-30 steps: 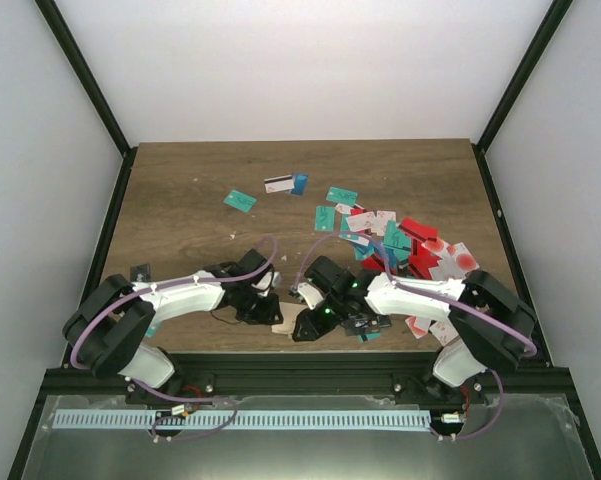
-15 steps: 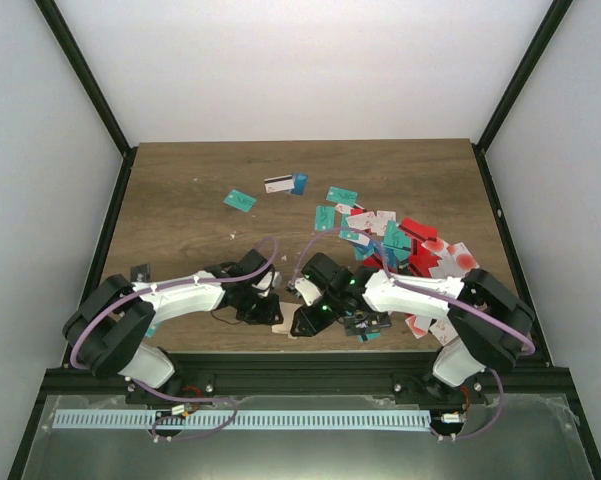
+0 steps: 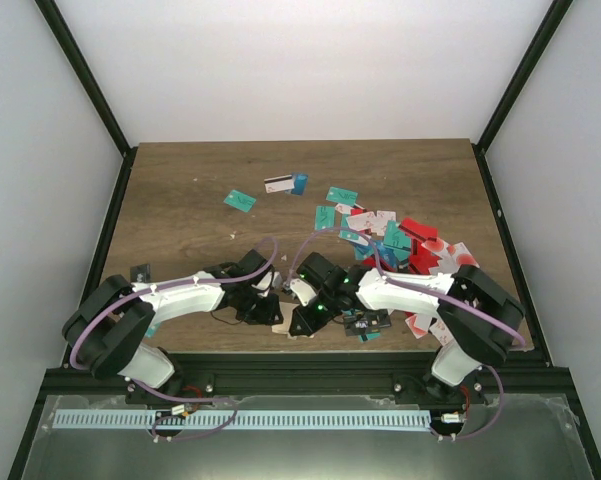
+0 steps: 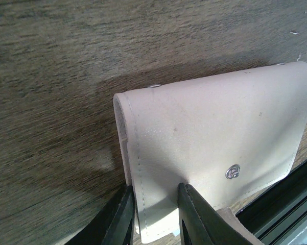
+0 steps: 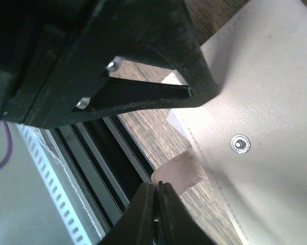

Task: Put the credit cards into the card holder

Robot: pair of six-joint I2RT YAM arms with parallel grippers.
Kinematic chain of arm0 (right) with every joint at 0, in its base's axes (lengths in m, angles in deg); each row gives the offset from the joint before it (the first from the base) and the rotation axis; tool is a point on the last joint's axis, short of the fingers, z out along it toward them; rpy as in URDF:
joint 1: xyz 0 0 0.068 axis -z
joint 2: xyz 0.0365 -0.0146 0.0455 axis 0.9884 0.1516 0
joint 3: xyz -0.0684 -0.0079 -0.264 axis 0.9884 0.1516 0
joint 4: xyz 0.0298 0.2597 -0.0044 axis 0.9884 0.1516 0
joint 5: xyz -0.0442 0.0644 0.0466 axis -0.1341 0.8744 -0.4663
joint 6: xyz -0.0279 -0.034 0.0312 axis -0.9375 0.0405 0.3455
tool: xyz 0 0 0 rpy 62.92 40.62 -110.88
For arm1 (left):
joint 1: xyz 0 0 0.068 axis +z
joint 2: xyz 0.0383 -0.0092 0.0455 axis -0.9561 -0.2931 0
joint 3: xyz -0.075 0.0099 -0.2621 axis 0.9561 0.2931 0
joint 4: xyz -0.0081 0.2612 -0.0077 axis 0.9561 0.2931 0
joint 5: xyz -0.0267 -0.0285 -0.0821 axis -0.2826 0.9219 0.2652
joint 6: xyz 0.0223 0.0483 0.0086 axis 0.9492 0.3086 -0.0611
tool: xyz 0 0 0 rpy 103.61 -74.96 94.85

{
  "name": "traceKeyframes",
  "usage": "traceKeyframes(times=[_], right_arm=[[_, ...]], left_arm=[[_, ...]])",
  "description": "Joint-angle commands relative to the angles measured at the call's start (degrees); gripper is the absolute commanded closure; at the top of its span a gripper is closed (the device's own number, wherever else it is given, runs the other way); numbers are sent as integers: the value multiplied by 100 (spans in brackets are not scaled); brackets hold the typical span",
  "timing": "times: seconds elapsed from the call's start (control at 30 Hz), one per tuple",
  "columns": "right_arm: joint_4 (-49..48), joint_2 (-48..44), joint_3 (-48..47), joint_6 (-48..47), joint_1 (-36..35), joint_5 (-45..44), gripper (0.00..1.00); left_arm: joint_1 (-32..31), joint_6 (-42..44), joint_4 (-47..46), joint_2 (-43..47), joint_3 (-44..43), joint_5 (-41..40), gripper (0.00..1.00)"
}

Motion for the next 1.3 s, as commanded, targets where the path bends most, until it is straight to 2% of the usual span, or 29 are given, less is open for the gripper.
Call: traceKeyframes(times=[0.0,0.2,0.47,0.73,1.27], right_arm=[[0,53,-144,-92,-54,22,98],[187,6,-188,-124,-59,-170,99],[876,11,-465,-327,-57,-1040,99],[1333,-61,-514,-800,-55,-1815,99],[1182,-5,-475,-2612,-66,-1579,99]], left_arm=[[-131,-7,203,-189,262,-58,74],[-227,-225,-26,-103,436,139,75],[-656,-785,-472,101,812,267,75],[-892,-1423,-601,164,913,-19,75],[-1006,-1830,-1530,-4,1080,-44,75]])
